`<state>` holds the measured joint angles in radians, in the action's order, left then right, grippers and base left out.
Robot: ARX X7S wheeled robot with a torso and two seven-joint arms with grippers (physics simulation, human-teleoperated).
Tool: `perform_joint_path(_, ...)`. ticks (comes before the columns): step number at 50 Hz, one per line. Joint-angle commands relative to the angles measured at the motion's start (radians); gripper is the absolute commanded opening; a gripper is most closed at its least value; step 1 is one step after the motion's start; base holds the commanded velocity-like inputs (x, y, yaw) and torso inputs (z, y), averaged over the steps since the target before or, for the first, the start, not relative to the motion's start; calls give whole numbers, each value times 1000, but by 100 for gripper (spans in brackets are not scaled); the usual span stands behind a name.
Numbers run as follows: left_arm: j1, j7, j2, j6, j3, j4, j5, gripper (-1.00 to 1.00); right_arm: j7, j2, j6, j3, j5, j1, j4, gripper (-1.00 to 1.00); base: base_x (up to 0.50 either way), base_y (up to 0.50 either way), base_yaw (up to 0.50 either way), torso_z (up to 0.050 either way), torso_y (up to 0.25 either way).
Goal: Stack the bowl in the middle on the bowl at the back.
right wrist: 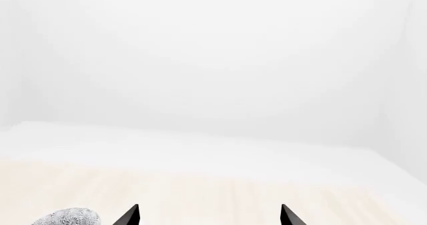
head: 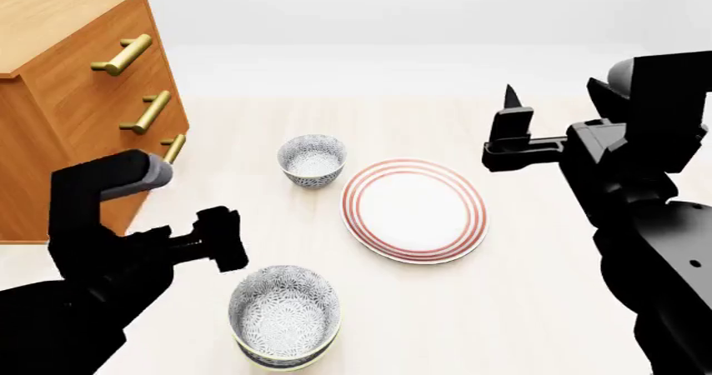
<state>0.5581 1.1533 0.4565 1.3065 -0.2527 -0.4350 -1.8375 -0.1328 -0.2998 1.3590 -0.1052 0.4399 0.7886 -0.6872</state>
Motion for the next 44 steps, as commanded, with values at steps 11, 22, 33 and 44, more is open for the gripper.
perform_joint_path(11,364,-319,95,-9,57,-167,523,100,-908,-215,176,-182,1187,186,-38,100,0,0,0,0,0)
perform_joint_path(22,399,-239,136,10,3,-192,434,100,-1280,-434,-58,-78,1604,236,-78,100,0,0,0,0,0)
perform_joint_path(33,371,-363,205,-52,-31,-283,506,100,-1372,-539,-178,-99,1722,212,-157,100,0,0,0,0,0)
perform_joint_path(44,378,-316,236,-42,-63,-288,447,100,-1369,-569,-221,-128,1729,171,-191,100,0,0,0,0,0)
